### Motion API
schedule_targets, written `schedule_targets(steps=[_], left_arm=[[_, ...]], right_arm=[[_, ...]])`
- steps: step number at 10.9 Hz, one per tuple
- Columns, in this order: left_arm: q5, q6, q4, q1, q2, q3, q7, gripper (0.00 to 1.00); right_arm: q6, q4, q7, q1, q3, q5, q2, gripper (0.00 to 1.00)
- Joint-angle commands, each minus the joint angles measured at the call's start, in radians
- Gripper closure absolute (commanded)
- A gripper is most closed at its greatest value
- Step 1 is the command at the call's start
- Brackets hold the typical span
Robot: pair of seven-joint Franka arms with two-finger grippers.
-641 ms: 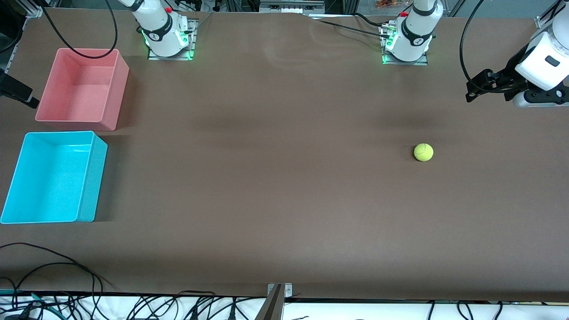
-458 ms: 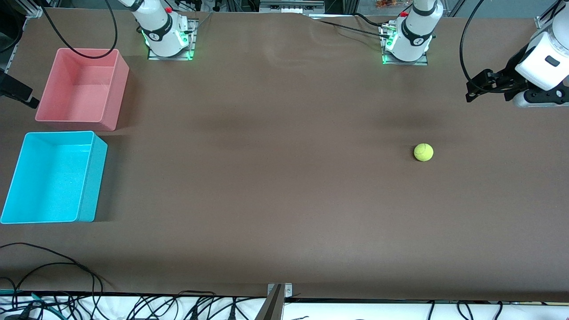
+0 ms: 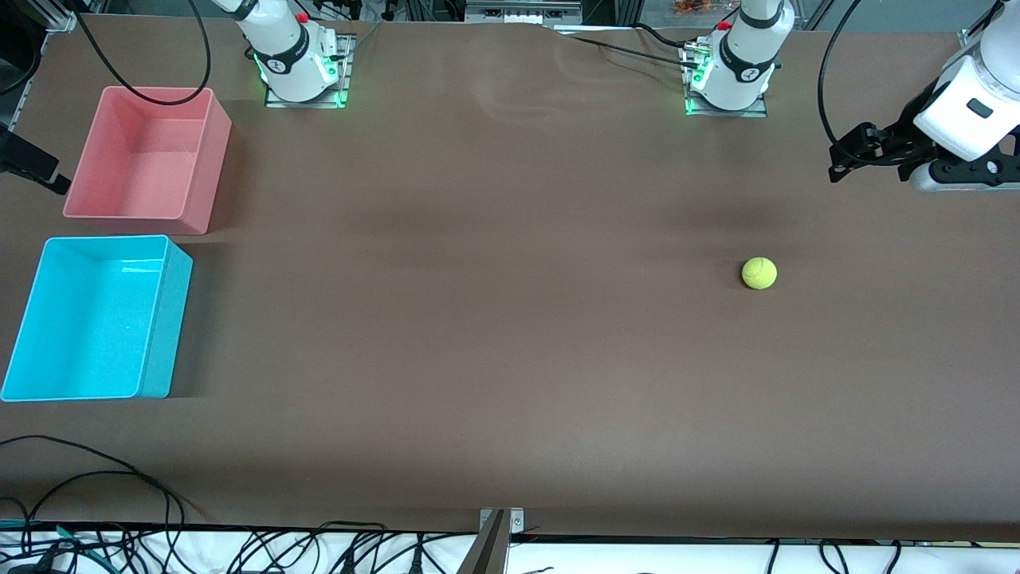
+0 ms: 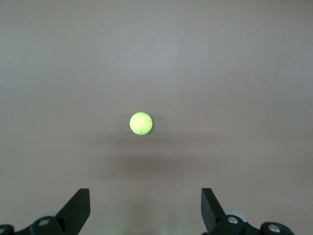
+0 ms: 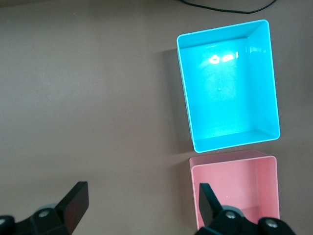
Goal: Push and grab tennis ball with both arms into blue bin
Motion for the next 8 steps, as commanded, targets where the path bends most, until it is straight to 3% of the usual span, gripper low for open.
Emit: schedule_targets(steps=[1, 8], left_arm=[[-0.006, -0.01, 0.032, 0.004, 0.016, -0.003, -0.012, 0.0], [-0.007, -0.01, 0.032, 0.011, 0.017, -0.001, -0.012, 0.0]], right_arm=[[-0.013, 0.017, 0.007, 0.001, 0.0, 0.017, -0.002, 0.0], [-0.015, 0.015, 0.005, 0.001, 0.001, 0.017, -0.001, 0.0]])
